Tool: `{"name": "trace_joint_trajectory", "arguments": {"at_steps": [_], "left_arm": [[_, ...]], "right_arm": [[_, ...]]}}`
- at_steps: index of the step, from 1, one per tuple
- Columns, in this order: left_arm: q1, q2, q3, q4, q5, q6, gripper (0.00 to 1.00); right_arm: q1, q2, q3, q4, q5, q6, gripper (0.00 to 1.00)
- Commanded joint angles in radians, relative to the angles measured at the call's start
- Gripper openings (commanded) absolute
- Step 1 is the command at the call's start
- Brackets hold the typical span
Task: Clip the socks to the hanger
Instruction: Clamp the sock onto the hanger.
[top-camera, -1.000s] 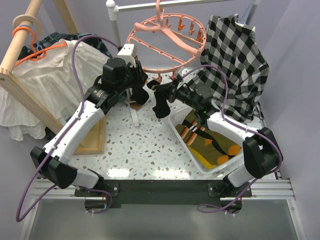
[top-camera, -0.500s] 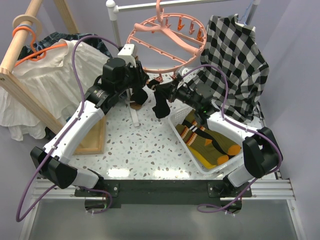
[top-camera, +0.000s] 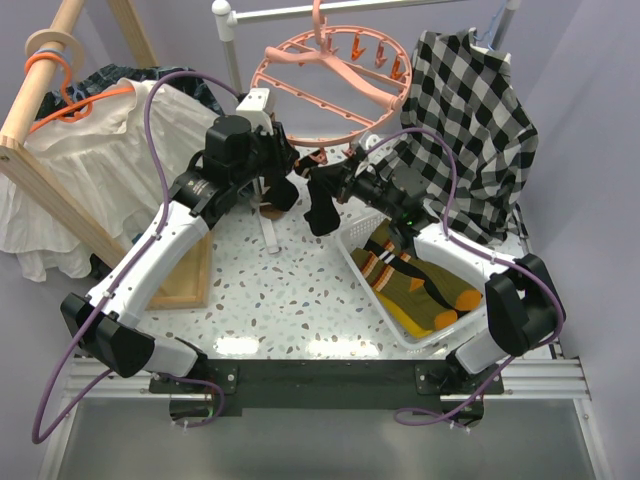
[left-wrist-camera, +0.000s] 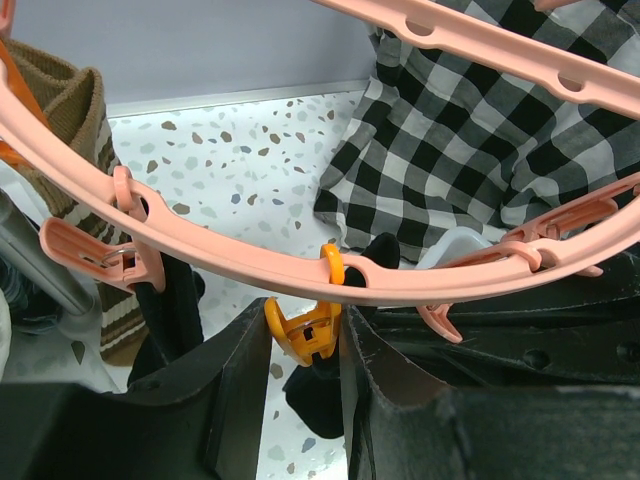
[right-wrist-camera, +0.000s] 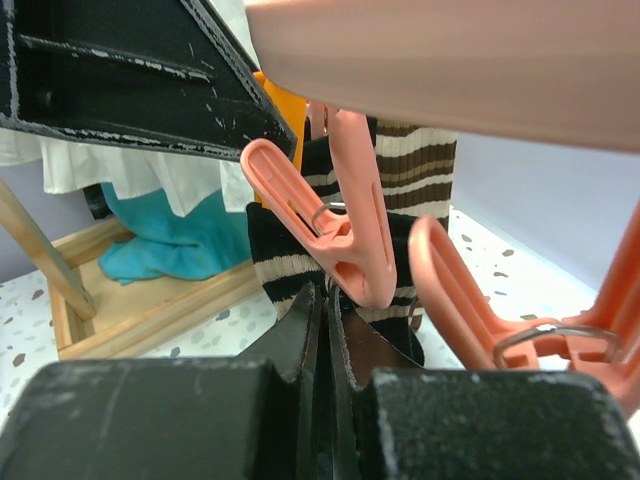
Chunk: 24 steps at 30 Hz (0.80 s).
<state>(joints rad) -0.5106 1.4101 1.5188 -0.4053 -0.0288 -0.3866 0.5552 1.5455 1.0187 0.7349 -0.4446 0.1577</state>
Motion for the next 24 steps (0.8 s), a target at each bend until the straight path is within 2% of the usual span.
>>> {"name": "trace_joint_trajectory", "arguments": {"at_steps": [1, 18, 24], "left_arm": [[0.006, 0.003, 0.041, 0.017, 0.024, -0.024, 0.00], [0.006, 0.003, 0.040, 0.019, 0.032, -0.026, 0.00], [0.009, -0.011, 0.049, 0.019, -0.049, -0.006, 0.00]], "right_arm": [[-0.001, -0.001, 0.047, 0.100, -0.011, 0.019, 0.00], [-0.003, 0.005, 0.058, 0.124, -0.034, 0.055, 0.00], [-0.003, -0.007, 0.027, 0.121, -0.062, 0.069, 0.00]]}}
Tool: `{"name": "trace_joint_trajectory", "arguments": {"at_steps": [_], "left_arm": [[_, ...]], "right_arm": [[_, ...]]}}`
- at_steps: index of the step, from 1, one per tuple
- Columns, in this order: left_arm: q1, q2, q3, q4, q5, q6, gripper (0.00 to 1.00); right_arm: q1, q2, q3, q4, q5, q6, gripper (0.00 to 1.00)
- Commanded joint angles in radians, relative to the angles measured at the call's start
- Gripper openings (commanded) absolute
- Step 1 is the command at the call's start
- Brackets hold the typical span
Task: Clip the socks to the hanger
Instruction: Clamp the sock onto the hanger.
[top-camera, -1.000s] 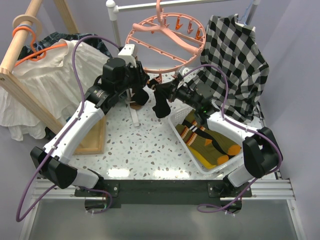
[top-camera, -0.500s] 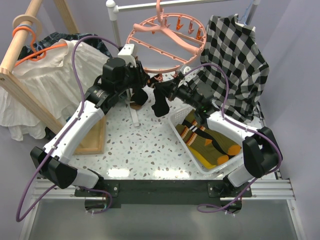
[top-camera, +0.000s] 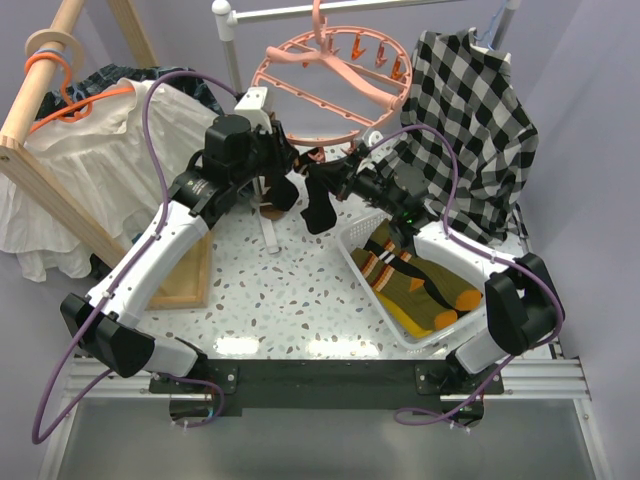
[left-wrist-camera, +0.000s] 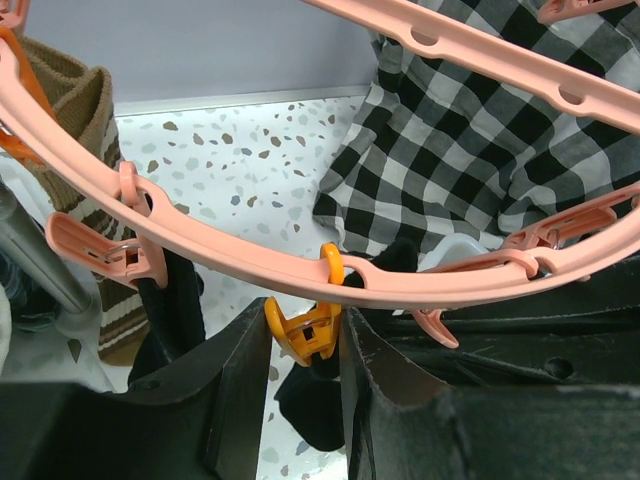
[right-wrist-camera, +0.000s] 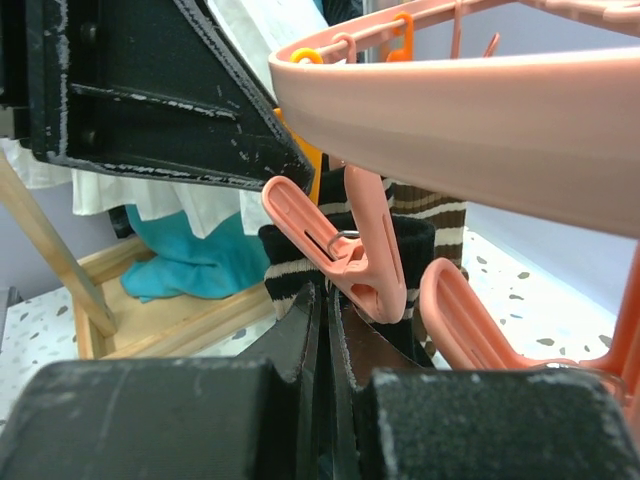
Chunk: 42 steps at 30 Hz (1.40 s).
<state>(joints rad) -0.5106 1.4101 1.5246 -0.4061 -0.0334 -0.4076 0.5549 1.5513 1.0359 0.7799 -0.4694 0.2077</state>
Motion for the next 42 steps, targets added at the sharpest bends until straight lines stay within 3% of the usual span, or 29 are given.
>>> {"name": "trace_joint_trajectory", "arguments": {"at_steps": [1, 12, 27, 31, 33, 37, 42], "left_arm": [[0.011, -0.011, 0.043, 0.021, -0.049, 0.015, 0.00], [0.011, -0.003, 0.042, 0.027, -0.016, 0.000, 0.00], [0.011, -0.020, 0.042, 0.027, 0.018, -0.010, 0.01], [0.012, -0.022, 0.036, 0.036, 0.026, -0.010, 0.24], [0.012, -0.022, 0.032, 0.038, 0.029, -0.010, 0.29], [0.014, -0.025, 0.023, 0.039, 0.026, -0.008, 0.53], [0.014, -0.030, 0.016, 0.044, 0.013, -0.005, 0.59]], "right_arm": [[-0.003, -0.014, 0.003, 0.084, -0.043, 0.025, 0.00], [-0.003, 0.001, 0.016, 0.137, -0.063, 0.090, 0.00], [-0.003, 0.023, 0.021, 0.119, -0.023, 0.053, 0.00], [-0.001, 0.021, 0.027, 0.121, -0.020, 0.055, 0.00], [-0.001, 0.018, 0.030, 0.119, -0.017, 0.053, 0.00], [-0.001, 0.016, 0.036, 0.114, -0.017, 0.053, 0.00], [-0.001, 0.009, 0.035, 0.093, -0.026, 0.052, 0.08]]}}
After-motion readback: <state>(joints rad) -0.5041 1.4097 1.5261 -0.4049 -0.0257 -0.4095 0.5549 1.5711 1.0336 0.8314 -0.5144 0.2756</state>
